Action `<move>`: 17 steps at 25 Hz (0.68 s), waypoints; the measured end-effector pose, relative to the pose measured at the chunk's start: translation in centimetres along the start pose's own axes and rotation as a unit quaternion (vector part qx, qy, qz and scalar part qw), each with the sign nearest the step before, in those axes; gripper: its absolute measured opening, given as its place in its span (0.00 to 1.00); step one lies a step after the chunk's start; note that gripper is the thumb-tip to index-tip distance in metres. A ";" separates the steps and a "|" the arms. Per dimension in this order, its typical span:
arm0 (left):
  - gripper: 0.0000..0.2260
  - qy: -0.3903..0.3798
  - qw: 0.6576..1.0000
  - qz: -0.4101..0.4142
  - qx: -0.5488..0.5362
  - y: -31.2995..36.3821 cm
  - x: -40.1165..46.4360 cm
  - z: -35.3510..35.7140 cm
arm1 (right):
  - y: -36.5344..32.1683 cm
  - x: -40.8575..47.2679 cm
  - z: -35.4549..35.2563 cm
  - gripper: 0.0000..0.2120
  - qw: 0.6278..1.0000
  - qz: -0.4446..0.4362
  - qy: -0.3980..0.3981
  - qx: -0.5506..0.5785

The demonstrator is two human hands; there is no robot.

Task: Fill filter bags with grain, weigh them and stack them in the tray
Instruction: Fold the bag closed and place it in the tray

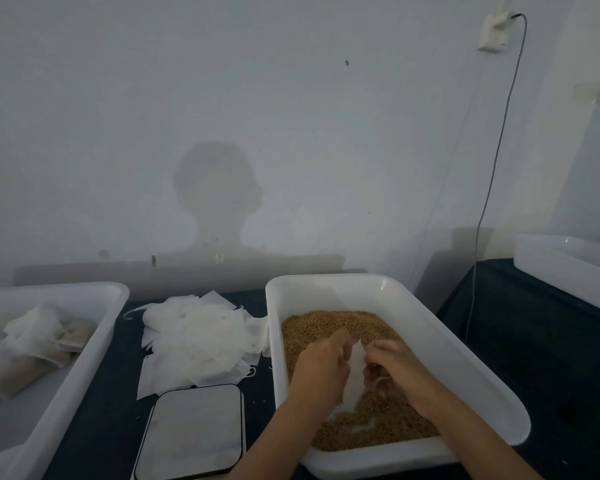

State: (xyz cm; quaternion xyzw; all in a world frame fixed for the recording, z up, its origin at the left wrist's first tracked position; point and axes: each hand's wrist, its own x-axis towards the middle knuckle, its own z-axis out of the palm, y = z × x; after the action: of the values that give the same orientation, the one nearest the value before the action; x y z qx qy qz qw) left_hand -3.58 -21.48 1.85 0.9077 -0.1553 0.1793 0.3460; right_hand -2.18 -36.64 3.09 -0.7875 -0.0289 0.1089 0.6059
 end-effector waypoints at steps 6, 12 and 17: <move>0.09 0.058 0.994 -0.087 -0.008 -0.7 0.7 -1.3 | 1.4 1.9 -3.4 0.08 0.891 0.020 0.070 -0.449; 0.06 0.064 0.989 -0.115 0.071 -2.6 1.2 -2.1 | 2.2 2.2 -4.3 0.12 0.769 0.035 -0.024 -0.638; 0.09 -0.015 0.989 -0.079 0.122 -2.3 0.9 -1.6 | -0.2 2.6 -5.8 0.11 0.747 0.016 0.015 -0.664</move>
State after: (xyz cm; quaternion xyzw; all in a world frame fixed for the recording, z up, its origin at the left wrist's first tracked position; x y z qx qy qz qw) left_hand -2.18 -18.95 2.05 0.9550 -0.0653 0.1558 0.2439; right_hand 1.60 -41.59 4.32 -0.9930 -0.0720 0.0597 -0.0716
